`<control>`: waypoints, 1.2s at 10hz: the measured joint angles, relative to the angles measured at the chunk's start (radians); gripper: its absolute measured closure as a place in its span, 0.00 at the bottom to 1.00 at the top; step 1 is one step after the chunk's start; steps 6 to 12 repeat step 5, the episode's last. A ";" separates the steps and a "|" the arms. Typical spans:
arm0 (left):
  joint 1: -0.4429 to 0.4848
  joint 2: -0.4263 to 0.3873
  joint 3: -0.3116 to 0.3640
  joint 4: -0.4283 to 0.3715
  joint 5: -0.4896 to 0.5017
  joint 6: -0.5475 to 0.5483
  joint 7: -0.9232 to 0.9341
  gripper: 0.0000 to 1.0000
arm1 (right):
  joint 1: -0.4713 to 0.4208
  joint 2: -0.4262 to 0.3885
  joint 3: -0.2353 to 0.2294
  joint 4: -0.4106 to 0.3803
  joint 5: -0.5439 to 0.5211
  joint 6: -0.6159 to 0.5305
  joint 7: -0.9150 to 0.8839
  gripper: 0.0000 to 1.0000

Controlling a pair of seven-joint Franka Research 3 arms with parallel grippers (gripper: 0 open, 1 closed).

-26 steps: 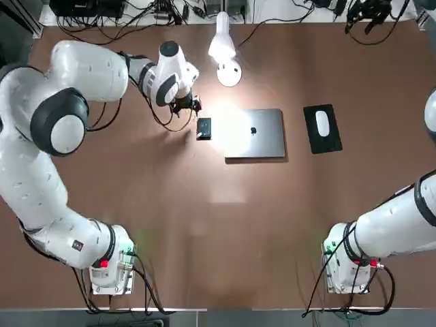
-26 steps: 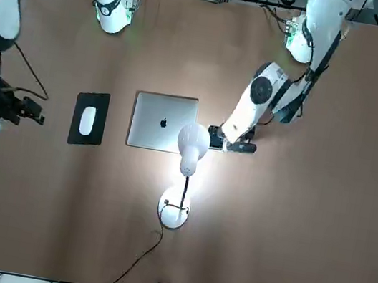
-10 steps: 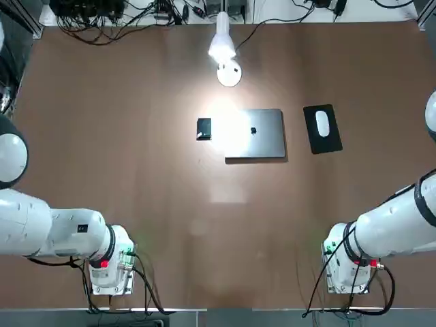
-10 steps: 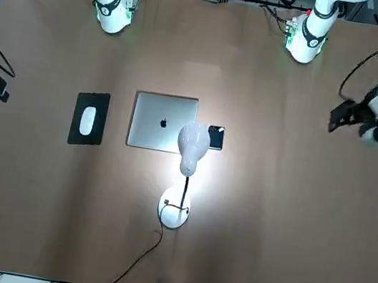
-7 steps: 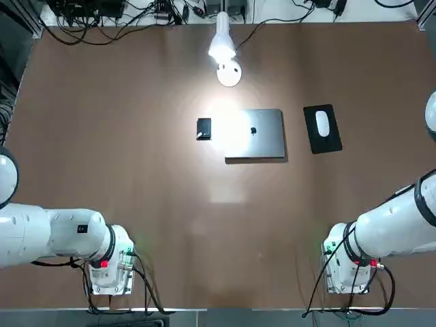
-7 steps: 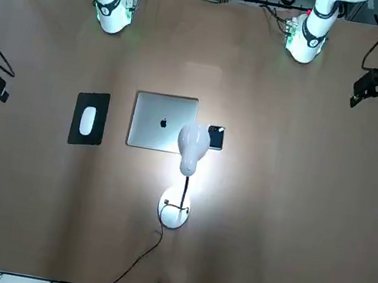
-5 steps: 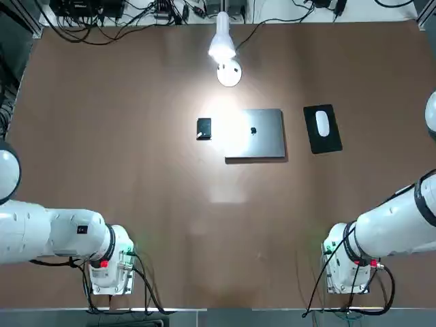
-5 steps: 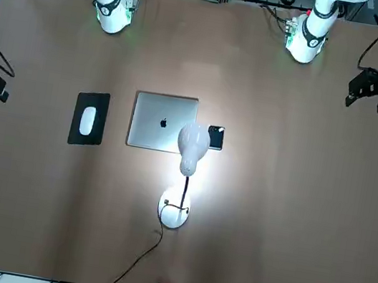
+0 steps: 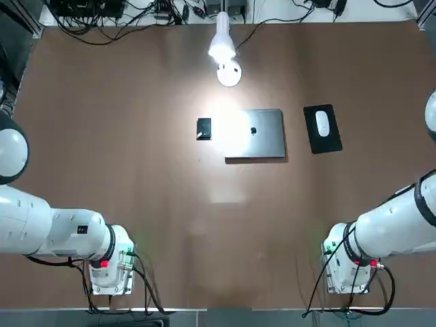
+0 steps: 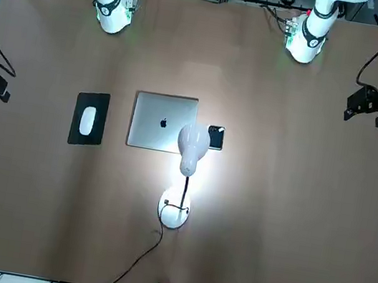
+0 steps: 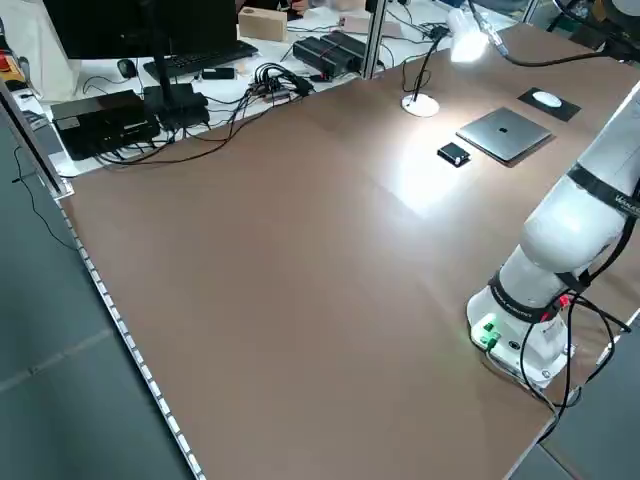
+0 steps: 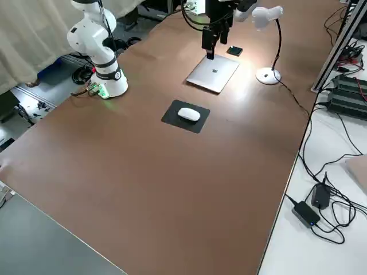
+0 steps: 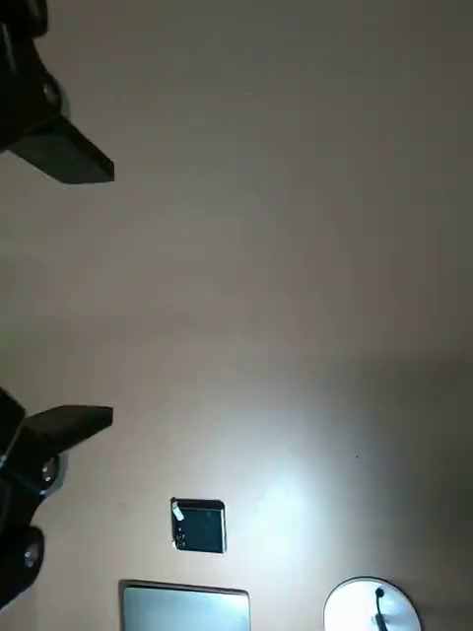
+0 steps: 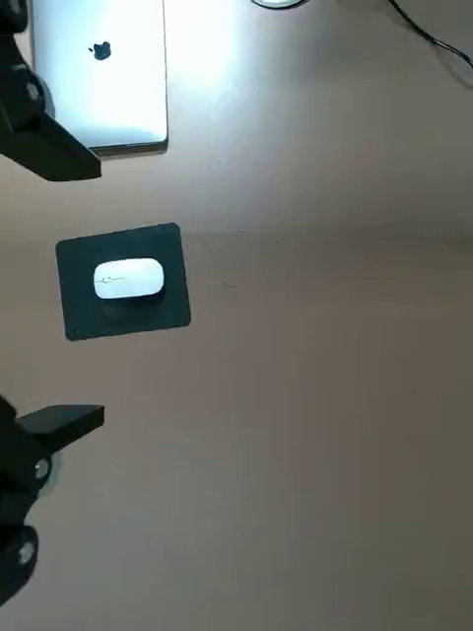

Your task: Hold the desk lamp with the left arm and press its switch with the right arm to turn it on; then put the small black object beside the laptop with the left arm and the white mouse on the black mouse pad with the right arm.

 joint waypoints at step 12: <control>0.001 0.000 0.001 0.001 0.020 0.001 -0.037 0.01 | 0.000 0.000 0.000 0.000 0.000 0.000 0.000 0.00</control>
